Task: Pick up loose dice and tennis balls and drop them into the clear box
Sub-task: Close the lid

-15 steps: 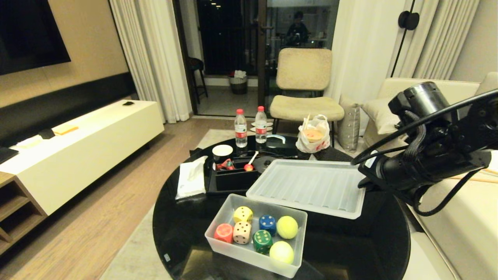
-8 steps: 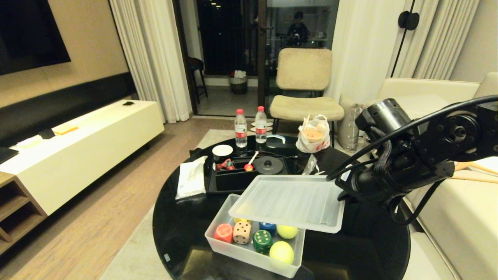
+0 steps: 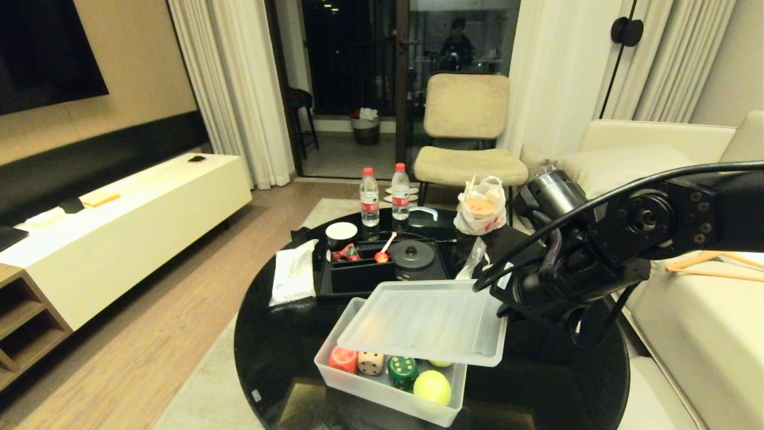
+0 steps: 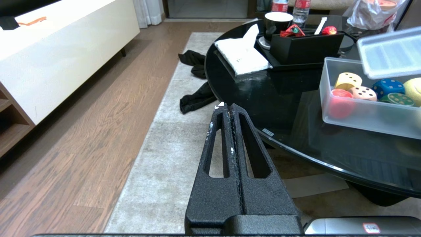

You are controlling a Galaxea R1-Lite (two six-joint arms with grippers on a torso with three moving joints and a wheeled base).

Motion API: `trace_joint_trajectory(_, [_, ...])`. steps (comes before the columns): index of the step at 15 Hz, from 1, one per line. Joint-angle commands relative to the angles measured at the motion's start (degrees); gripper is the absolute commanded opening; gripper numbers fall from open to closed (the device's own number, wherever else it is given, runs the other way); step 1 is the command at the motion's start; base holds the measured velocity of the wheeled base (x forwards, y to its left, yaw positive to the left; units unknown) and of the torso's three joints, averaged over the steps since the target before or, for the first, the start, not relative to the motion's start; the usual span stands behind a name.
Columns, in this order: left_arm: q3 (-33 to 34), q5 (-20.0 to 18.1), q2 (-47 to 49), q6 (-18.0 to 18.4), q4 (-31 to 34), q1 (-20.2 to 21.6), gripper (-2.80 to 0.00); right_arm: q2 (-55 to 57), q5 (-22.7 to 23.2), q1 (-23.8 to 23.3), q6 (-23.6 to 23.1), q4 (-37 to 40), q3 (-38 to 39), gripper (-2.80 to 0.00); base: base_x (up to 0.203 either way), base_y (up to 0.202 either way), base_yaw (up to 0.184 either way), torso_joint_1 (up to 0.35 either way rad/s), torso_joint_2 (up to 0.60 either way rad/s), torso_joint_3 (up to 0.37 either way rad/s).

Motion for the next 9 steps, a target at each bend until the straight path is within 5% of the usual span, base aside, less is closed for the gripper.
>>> trace_joint_trajectory(1, [0.09, 0.08, 0.07, -0.02, 0.01, 0.03, -2.80, 1.32, 0.22, 0.85, 0.43, 0.22, -0.05, -2.80, 0.000, 0.000, 0.000, 0.000, 0.00, 0.000])
trace_joint_trajectory(9, [0.09, 0.00, 0.07, -0.02, 0.01, 0.06, -2.80, 2.16, 0.34, 1.34, 0.67, -1.81, -0.22, -2.80, 0.000, 0.000, 0.000, 0.000, 0.00, 0.000])
